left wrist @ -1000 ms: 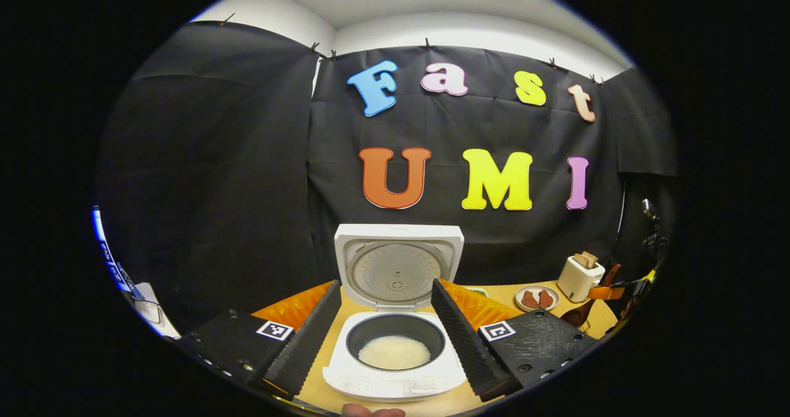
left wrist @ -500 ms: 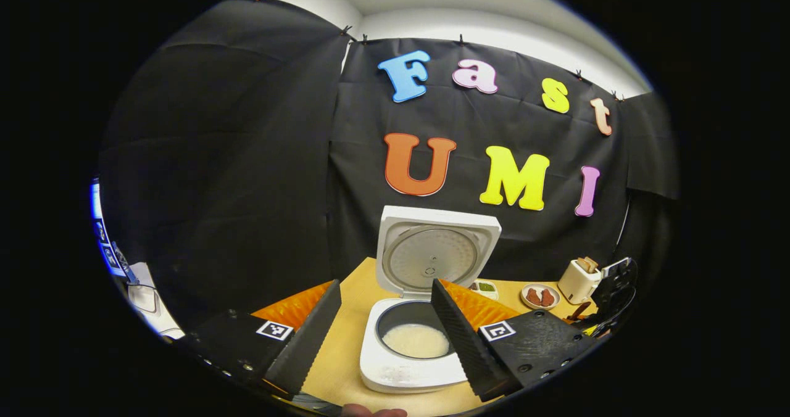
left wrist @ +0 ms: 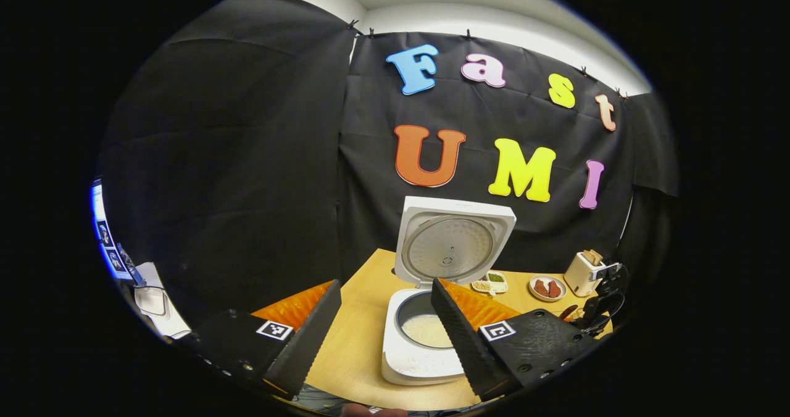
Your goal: Close the left gripper, press the button to open the rice cooker; take a wooden spoon from the chopstick holder with the right hand, scoop a spoonful of rice and pour it into the rice cooker, then put the wooden spoon back into the chopstick holder.
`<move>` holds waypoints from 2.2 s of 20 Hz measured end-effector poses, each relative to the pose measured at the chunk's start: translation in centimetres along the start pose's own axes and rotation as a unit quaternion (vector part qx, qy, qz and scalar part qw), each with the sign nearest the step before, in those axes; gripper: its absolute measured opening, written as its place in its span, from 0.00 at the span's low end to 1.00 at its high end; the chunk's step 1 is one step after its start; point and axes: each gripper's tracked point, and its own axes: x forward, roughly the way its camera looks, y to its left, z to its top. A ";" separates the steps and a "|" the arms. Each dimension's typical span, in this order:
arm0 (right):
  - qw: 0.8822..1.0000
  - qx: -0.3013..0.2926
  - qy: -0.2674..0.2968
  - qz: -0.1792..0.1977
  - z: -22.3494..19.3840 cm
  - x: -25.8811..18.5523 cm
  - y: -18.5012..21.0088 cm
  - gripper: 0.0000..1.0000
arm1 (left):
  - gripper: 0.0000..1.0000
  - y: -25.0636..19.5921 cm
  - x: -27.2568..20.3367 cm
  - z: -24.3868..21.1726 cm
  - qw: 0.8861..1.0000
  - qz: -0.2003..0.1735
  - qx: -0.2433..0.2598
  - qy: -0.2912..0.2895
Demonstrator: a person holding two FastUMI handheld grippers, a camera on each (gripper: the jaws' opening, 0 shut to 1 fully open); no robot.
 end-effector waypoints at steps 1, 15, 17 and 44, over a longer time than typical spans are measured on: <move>0.999 0.028 0.005 0.017 0.0 -0.3 0.8 0.12 | 0.94 0.1 -0.2 -0.3 1.000 -0.001 0.004 0.005; 0.895 0.427 0.042 0.123 0.7 -1.2 -4.2 0.12 | 0.94 -4.0 -1.0 -0.4 1.000 -0.003 0.017 0.014; 0.887 0.443 0.034 0.127 1.4 -1.8 -6.1 0.12 | 0.95 -5.7 -0.9 -0.3 1.000 -0.010 0.017 0.013; 0.901 0.310 0.018 0.301 19.2 -7.7 14.9 0.12 | 0.94 -2.4 -3.7 -0.1 0.999 0.036 0.007 -0.034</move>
